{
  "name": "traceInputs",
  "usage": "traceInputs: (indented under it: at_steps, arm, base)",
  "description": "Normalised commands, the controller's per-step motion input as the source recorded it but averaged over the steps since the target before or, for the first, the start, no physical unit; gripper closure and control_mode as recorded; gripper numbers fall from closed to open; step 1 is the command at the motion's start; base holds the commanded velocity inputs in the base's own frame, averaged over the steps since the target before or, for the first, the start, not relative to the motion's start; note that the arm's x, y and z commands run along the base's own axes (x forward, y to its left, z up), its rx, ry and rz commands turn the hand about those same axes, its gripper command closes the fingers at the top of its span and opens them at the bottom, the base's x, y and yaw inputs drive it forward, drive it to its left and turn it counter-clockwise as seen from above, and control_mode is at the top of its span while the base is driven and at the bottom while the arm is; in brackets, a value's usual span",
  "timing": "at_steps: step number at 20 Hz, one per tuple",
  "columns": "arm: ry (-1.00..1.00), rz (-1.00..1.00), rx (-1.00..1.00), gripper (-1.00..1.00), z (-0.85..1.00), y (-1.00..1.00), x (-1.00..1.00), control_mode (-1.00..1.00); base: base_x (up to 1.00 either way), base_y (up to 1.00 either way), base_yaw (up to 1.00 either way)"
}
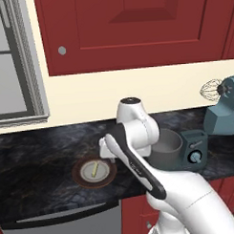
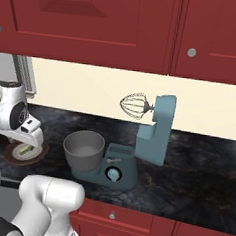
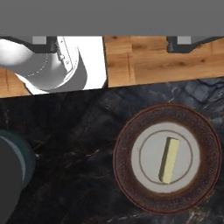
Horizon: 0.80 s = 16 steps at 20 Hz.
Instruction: Add butter and sugar cubes to the stand mixer bowl and then turn on the stand mixer to begin making frosting.
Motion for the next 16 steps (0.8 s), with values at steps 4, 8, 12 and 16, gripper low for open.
traceInputs:
  at_steps: [4,8,12,16]
  arm:
    - [-0.06,-0.12,0.03,-1.00,-0.31,0.35,0.29,-1.00]
    - [-0.03,-0.09,0.04,-1.00,-0.36,0.32,0.30,-1.00]
    - [-0.04,-0.10,0.01,-1.00,-0.32,0.39,0.39,-1.00]
    - [-0.04,-0.08,-0.03,-1.00,-0.27,0.39,0.42,-1.00]
  base:
    - [0.00,0.00,0.00]
    - [0.00,0.00,0.00]
    - [0.00,0.00,0.00]
    - [0.00,0.00,0.00]
